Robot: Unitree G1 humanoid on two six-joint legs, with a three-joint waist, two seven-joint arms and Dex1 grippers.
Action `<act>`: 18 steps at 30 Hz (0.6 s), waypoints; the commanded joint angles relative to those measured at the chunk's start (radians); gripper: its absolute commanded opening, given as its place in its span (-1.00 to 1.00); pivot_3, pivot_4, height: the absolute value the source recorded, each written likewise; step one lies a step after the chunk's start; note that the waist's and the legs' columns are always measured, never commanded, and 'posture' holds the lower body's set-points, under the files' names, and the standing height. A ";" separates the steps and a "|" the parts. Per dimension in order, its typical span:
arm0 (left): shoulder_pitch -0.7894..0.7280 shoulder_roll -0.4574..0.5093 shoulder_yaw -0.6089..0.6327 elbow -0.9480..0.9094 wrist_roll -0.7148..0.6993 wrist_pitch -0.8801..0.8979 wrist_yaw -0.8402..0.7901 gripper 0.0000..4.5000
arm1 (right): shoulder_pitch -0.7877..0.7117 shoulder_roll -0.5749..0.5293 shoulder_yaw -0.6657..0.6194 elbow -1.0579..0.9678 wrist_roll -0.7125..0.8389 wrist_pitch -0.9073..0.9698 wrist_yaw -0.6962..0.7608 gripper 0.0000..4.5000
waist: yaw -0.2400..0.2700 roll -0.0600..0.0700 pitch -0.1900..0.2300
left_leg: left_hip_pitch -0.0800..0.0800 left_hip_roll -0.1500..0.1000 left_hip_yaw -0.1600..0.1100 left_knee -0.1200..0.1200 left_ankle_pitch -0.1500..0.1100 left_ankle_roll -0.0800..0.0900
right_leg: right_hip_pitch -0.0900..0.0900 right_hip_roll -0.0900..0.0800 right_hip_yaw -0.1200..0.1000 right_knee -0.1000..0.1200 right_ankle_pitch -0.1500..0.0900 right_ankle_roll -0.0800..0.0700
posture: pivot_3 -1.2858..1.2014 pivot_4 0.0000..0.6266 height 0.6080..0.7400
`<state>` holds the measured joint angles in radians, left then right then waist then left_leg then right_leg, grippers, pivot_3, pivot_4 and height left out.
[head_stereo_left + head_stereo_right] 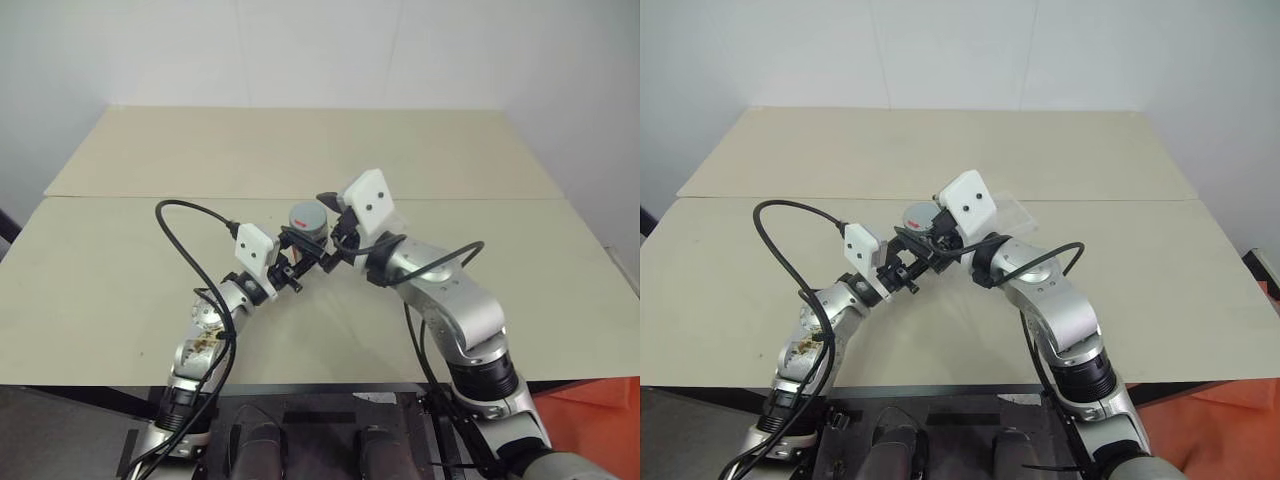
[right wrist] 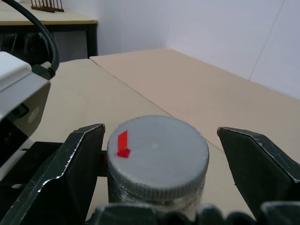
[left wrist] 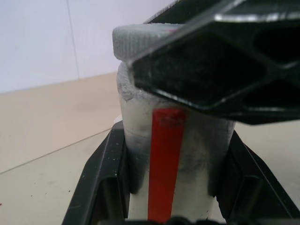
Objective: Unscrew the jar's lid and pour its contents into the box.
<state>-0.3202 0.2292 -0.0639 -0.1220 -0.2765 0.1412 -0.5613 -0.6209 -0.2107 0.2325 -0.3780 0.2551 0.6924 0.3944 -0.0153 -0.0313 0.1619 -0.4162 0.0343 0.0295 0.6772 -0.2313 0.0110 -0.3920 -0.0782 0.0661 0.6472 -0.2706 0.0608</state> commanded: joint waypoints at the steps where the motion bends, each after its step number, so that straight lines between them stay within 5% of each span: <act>1: -0.008 0.004 0.001 -0.053 0.000 -0.004 0.005 -0.14 | -0.012 0.011 0.003 -0.014 -0.009 -0.036 0.006 1.00 | 0.000 0.000 0.000 | 0.000 0.000 0.000 0.000 0.000 0.000 | 0.000 0.000 0.000 0.000 0.000 0.000 | 0.03 -0.52 1.00; 7: -0.002 0.007 -0.002 -0.051 0.006 -0.008 0.005 -0.14 | -0.015 0.011 0.015 -0.008 -0.025 -0.041 0.017 1.00 | 0.000 0.000 0.000 | 0.000 0.000 0.000 0.000 0.000 0.000 | 0.000 0.000 0.000 0.000 0.000 0.000 | 0.03 -0.52 1.00; 10: -0.001 0.009 -0.001 -0.047 0.006 -0.007 0.004 -0.14 | -0.017 0.009 0.019 -0.007 -0.031 -0.048 0.022 0.75 | 0.000 0.000 0.000 | 0.000 0.000 0.000 0.000 0.000 0.000 | 0.000 0.000 0.000 0.000 0.000 0.000 | 0.03 -0.52 1.00; 13: 0.002 0.013 -0.006 -0.041 0.009 -0.003 0.000 -0.14 | -0.017 0.007 0.024 -0.010 -0.050 -0.053 0.015 0.30 | 0.000 0.000 0.000 | 0.000 0.000 0.000 0.000 0.000 0.000 | 0.000 0.000 0.000 0.000 0.000 0.000 | 0.03 -0.52 1.00; 18: 0.012 0.017 -0.010 -0.038 0.009 0.001 -0.004 -0.14 | -0.018 0.005 0.025 -0.012 -0.057 -0.056 0.017 0.30 | 0.000 0.000 0.000 | 0.000 0.000 0.000 0.000 0.000 0.000 | 0.000 0.000 0.000 0.000 0.000 0.000 | 0.03 -0.52 1.00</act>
<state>-0.3127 0.2369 -0.0647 -0.1349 -0.2752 0.1448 -0.5589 -0.6210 -0.2032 0.2615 -0.3575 0.2172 0.6796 0.4105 -0.0153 -0.0311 0.1619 -0.4162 0.0344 0.0295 0.6768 -0.2313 0.0111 -0.3922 -0.0782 0.0661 0.6469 -0.2706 0.0607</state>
